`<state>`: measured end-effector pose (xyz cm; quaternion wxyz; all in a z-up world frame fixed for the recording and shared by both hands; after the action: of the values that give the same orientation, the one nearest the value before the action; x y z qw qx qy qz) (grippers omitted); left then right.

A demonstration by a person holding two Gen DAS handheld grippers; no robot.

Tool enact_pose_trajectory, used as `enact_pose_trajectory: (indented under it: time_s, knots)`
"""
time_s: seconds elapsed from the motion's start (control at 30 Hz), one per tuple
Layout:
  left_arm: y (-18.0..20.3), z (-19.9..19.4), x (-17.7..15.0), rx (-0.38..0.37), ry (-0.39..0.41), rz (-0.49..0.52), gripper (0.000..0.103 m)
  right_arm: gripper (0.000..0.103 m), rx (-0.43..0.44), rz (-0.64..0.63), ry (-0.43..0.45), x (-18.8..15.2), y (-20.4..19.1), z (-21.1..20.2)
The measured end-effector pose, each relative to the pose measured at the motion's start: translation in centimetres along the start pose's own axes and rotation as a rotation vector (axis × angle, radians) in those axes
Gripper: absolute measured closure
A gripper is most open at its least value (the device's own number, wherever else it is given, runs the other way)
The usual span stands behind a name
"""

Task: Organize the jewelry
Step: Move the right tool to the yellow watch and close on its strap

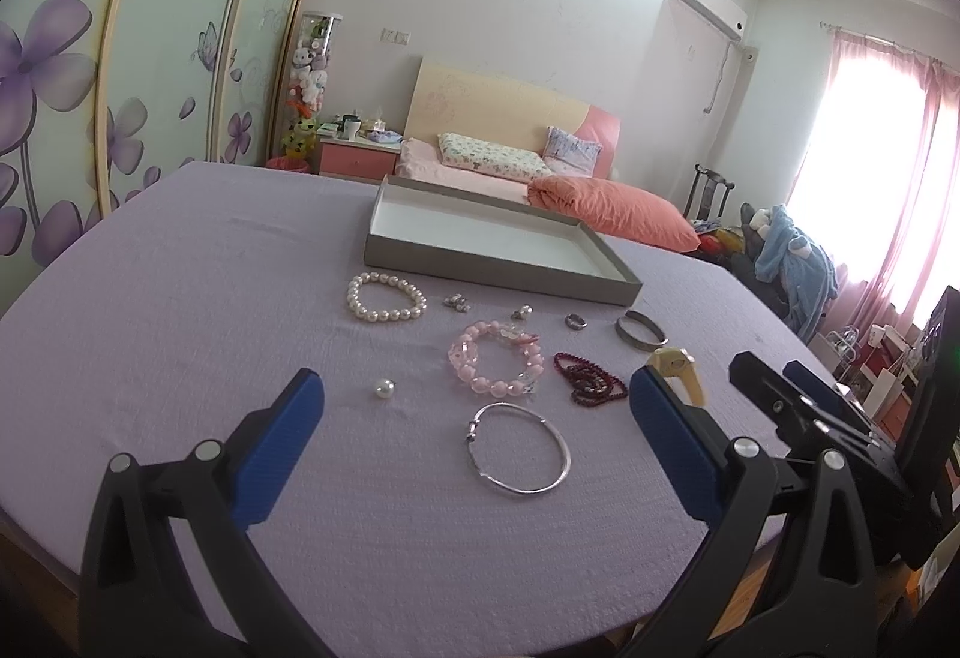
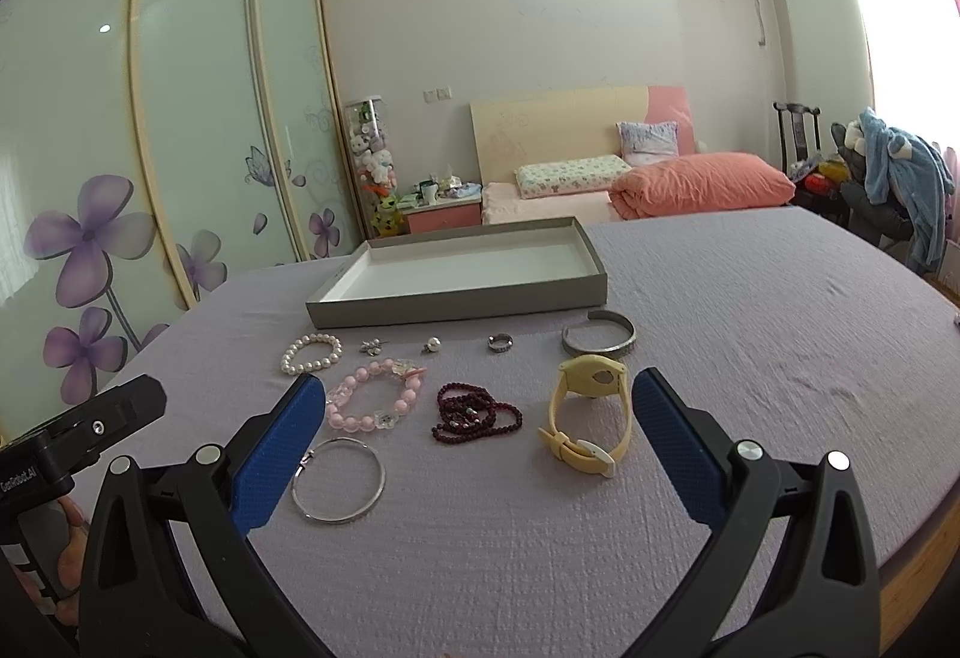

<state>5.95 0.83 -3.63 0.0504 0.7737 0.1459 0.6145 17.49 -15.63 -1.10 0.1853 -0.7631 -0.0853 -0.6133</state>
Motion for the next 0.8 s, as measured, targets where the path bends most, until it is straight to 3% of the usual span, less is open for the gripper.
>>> enact_pose_trajectory:
  time_s: [0.27, 0.4, 0.8]
  knots:
    - [-2.1, 2.2, -1.9, 0.100, -0.094, 0.022, 0.002, 0.001, -0.054, 0.034, -0.150, -2.0, 3.2, 2.9]
    - [-3.5, 3.2, -2.8, 0.109, -0.145, 0.001, 0.002, 0.001, -0.114, 0.016, -0.237, -3.1, 4.5, 4.6]
    - [-4.8, 5.4, -4.6, 0.112, -0.231, 0.001, 0.002, 0.001, -0.218, -0.042, -0.319, -4.2, 5.4, 7.6]
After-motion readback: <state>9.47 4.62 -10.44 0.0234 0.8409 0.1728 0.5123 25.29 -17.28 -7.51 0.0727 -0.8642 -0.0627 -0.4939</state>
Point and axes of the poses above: each gripper's, at about its wrist camera, not at the fingertips, and z roughly the way its jaws point, y to its right, x to its top, the point moved 6 cm from there along z, roughly the way its jaws point, and after that the axes turned 15 degrees about y, right-handed, at the moved point
